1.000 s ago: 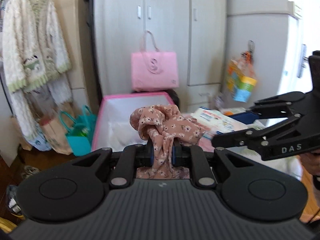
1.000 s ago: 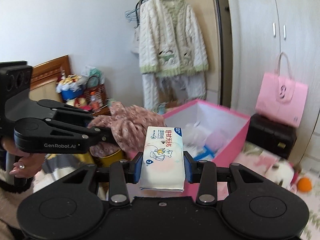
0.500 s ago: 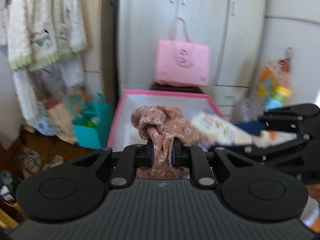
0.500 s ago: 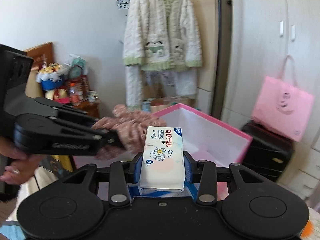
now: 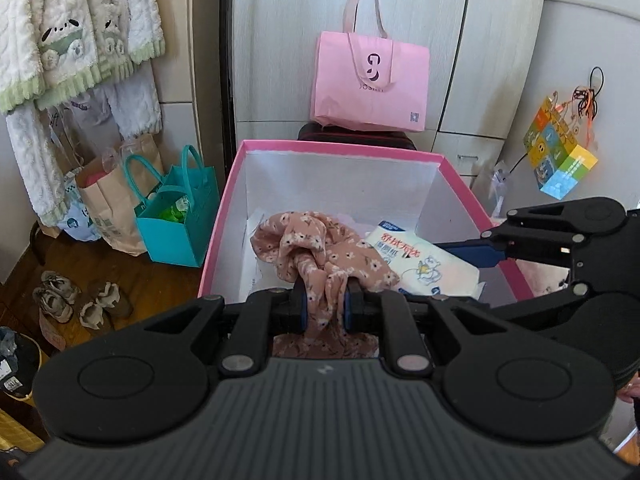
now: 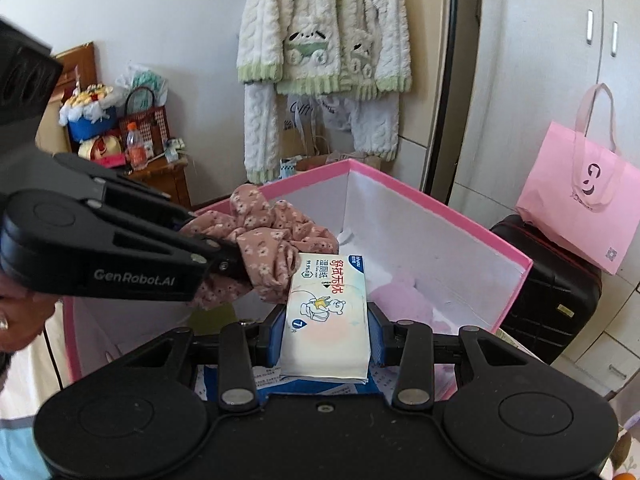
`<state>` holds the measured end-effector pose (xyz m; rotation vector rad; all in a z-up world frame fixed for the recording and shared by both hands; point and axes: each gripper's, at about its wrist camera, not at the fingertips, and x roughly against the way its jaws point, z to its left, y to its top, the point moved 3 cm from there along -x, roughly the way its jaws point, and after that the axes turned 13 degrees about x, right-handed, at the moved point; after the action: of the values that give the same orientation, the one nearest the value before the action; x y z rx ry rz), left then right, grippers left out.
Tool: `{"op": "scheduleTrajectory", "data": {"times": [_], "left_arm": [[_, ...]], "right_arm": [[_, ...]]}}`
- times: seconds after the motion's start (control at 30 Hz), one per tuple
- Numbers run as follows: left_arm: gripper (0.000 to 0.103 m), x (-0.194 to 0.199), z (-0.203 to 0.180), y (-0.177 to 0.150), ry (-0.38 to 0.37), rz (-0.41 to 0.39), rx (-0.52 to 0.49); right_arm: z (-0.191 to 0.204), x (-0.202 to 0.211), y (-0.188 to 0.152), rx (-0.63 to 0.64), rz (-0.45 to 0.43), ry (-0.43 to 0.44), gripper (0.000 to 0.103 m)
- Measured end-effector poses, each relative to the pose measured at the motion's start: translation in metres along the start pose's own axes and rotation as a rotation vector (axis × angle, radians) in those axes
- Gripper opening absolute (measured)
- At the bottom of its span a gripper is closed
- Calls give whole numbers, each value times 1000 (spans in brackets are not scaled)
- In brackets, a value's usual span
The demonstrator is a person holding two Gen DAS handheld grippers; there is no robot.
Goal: Organize soft objects
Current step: 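Carry the tissue pack and floral cloth into the shoebox and release both, then withdraw both tools from the shoebox back over the table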
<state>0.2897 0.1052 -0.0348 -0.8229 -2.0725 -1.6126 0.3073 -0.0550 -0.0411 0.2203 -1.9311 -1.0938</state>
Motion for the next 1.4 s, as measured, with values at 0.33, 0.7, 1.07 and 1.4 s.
{"op": "scheduleTrajectory", "data": {"times": [0.33, 0.7, 1.07, 1.4], "left_arm": [[43, 5, -4, -1, 53, -59, -35], [60, 62, -19, -9, 21, -128, -94], [66, 122, -45, -28, -95, -81, -140], [72, 166, -78, -48, -216, -17, -165]], "right_arm": [[2, -5, -4, 36, 24, -29, 54], [13, 39, -6, 36, 13, -81, 61], [24, 108, -19, -9, -31, -58, 69], [15, 187, -51, -112, -76, -30, 77]]}}
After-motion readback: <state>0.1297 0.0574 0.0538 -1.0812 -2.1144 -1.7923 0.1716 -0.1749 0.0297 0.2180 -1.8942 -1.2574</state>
